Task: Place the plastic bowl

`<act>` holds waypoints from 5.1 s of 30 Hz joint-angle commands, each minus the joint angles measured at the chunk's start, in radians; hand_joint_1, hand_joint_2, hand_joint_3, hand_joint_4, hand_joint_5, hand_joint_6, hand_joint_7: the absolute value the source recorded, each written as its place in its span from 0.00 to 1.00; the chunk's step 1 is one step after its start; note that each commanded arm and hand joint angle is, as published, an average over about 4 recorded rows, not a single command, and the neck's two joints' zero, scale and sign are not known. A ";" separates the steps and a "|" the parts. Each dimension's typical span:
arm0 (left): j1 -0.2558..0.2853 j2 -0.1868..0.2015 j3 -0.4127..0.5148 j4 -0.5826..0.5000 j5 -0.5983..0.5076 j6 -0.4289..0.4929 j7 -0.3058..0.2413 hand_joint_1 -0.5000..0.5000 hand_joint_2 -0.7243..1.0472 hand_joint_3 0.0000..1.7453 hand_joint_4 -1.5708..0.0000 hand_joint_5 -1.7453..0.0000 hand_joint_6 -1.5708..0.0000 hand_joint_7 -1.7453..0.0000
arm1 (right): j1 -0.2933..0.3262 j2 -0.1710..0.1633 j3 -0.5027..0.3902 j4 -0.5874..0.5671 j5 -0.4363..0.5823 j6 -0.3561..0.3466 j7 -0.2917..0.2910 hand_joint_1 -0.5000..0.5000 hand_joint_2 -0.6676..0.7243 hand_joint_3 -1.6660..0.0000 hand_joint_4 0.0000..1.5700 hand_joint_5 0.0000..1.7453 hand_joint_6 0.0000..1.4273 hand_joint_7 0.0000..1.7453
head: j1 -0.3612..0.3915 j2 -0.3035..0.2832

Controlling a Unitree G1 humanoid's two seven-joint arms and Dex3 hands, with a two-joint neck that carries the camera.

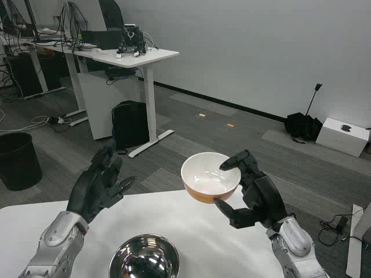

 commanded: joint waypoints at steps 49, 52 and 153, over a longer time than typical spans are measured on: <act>0.044 -0.003 0.078 -0.054 -0.032 -0.010 -0.002 0.00 1.00 0.05 1.00 1.00 1.00 1.00 | 0.133 -0.075 -0.005 -0.010 -0.046 0.029 -0.027 0.08 0.05 0.10 0.89 0.78 0.61 0.92 | -0.059 -0.171; 0.039 -0.003 0.079 -0.052 -0.031 -0.010 -0.002 0.00 1.00 0.05 1.00 1.00 1.00 1.00 | 0.141 -0.066 -0.023 0.014 -0.084 0.025 -0.027 0.08 0.05 0.10 0.89 0.78 0.59 0.92 | -0.066 -0.179; 0.211 0.020 0.373 -0.446 0.029 -0.038 0.038 0.00 1.00 0.05 1.00 1.00 1.00 1.00 | -0.054 -0.058 -0.086 -0.228 0.033 -0.061 -0.130 0.03 0.41 0.86 0.00 0.00 0.00 0.00 | -0.019 -0.035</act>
